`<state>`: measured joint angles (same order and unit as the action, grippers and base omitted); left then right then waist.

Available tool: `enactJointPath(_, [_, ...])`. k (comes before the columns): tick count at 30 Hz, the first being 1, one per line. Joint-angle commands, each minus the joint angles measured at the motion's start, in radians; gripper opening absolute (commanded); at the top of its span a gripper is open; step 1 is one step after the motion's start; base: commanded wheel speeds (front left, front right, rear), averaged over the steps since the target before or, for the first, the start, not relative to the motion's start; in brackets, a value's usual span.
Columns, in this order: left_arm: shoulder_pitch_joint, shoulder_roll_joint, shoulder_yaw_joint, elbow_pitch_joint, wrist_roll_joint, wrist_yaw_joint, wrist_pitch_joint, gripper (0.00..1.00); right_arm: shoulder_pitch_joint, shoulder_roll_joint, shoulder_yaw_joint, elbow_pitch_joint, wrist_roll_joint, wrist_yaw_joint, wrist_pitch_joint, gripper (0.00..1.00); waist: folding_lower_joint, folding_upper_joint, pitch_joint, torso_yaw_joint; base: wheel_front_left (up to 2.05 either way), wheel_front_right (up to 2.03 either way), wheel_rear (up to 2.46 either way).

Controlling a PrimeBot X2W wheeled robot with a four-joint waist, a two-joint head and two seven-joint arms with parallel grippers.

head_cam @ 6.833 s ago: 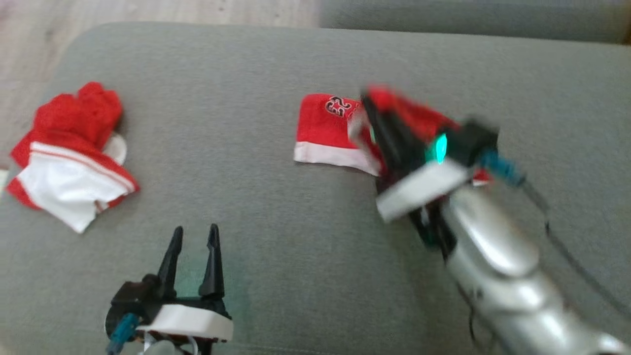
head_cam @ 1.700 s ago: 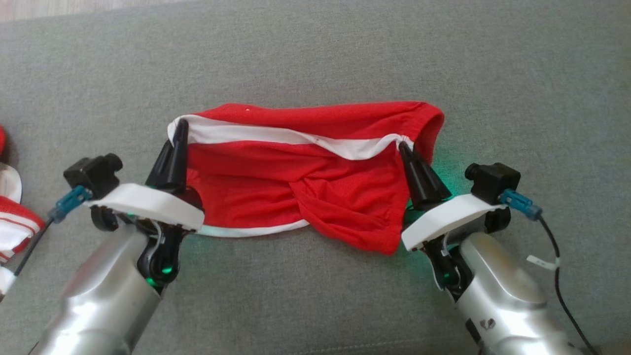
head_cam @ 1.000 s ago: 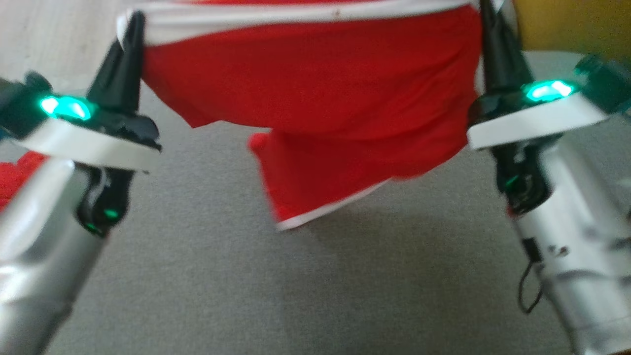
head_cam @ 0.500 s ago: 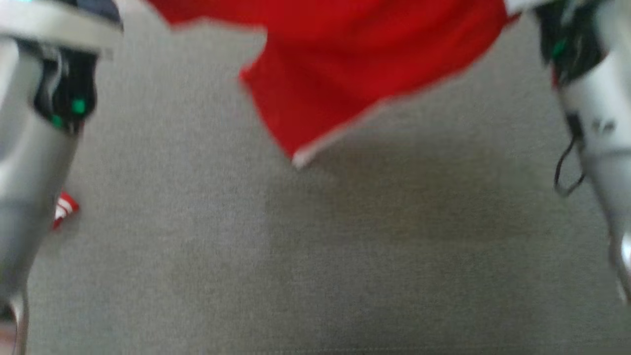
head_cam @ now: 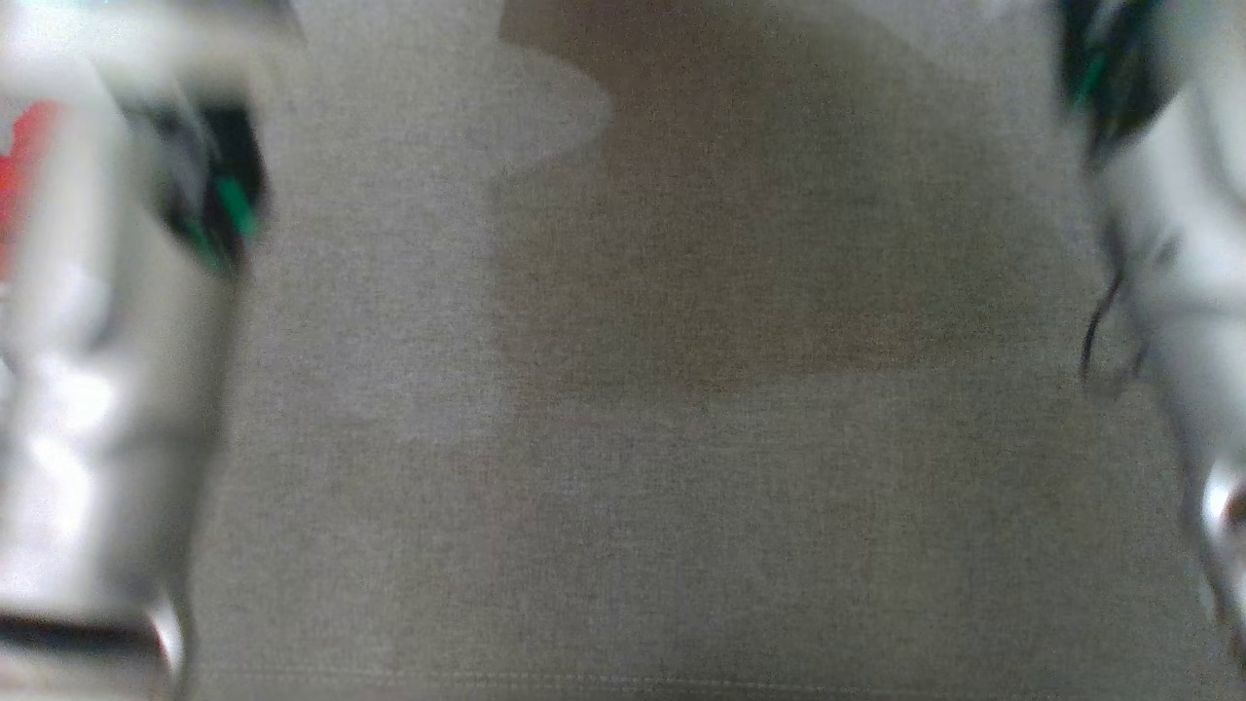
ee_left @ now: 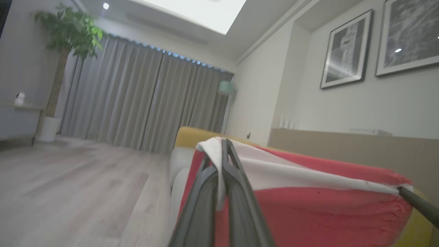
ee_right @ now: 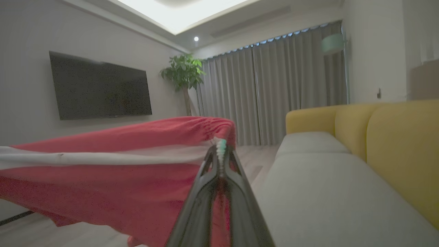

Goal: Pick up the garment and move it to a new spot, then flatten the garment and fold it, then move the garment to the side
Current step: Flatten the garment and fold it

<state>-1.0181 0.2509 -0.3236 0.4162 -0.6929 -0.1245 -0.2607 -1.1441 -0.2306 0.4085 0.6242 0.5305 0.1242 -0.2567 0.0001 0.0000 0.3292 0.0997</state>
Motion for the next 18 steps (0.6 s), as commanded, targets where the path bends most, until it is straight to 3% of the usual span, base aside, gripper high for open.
enactJointPath(1, [0.108,0.027,0.038,-0.031,0.012,-0.005,-0.001,0.0,0.106,0.004,0.046,-0.048,0.022,0.007,-0.005,0.0,-0.0001,0.0,-0.024,0.003,0.0,0.0,0.0])
enactJointPath(8, [0.522,-0.041,0.104,-0.047,-0.017,-0.006,-0.001,0.0,0.451,-0.014,0.159,-0.119,0.116,0.007,-0.005,0.0,-0.0001,0.0,-0.098,-0.01,0.0,0.0,0.0])
enactJointPath(18, [0.873,-0.133,0.239,-0.09,0.022,-0.006,-0.001,0.0,0.819,0.011,0.179,-0.203,0.191,0.007,-0.005,0.0,-0.0001,0.0,-0.255,-0.032,0.0,0.0,0.0])
